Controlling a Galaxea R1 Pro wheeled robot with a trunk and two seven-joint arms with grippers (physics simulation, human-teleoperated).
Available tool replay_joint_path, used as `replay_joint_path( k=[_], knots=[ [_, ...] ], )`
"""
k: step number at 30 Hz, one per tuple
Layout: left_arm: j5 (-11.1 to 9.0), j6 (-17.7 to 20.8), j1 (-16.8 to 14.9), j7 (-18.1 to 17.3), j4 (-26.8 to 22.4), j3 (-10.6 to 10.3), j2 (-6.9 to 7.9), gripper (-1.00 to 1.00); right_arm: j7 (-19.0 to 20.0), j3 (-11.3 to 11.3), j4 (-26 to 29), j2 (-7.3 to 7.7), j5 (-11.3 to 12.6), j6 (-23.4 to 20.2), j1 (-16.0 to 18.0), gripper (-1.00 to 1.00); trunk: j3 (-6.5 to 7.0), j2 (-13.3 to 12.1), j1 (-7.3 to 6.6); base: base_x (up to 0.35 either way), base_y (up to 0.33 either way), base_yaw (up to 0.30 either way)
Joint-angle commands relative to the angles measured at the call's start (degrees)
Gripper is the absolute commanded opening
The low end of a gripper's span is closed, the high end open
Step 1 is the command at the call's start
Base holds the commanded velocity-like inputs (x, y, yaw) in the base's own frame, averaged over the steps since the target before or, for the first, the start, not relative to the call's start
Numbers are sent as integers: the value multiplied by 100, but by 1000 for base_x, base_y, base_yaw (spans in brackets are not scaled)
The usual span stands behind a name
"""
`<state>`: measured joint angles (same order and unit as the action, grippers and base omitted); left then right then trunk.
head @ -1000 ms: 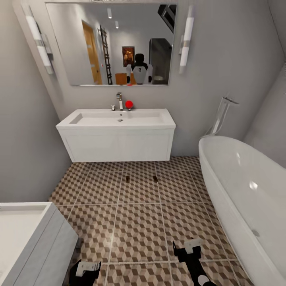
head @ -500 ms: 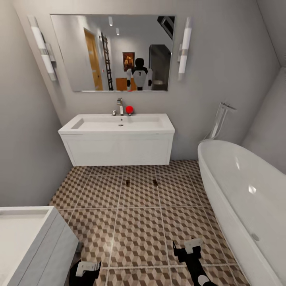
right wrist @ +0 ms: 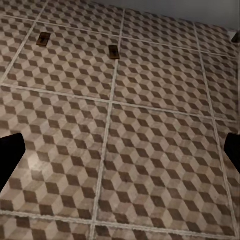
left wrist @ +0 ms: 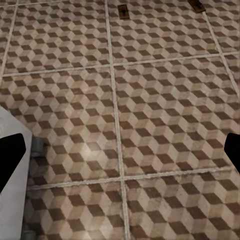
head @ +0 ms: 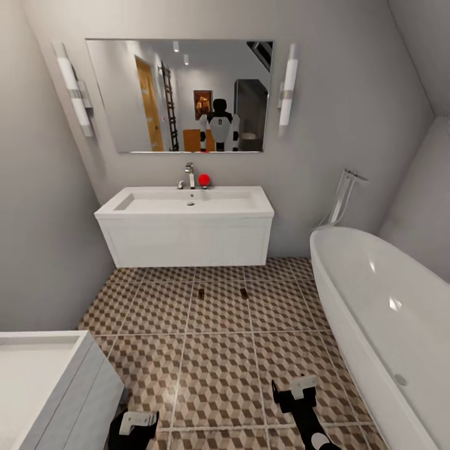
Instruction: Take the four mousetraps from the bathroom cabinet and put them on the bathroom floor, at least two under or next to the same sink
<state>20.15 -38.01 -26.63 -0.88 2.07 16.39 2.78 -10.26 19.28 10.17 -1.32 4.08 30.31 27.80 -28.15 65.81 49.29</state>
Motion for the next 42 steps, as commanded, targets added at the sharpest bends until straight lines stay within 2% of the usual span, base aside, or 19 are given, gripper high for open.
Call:
replay_joint_path(
  k=[1,42],
  knots=[
    [33,-31,-9,-10,22,48,4,100,-29,49,-7,0,42,17,4,100,23,-38,-22,0,0,0],
    [33,-13,-9,-9,22,48,4,100,-29,49,-7,-1,40,19,-2,100,1148,-1682,-923,0,0,0]
  ],
)
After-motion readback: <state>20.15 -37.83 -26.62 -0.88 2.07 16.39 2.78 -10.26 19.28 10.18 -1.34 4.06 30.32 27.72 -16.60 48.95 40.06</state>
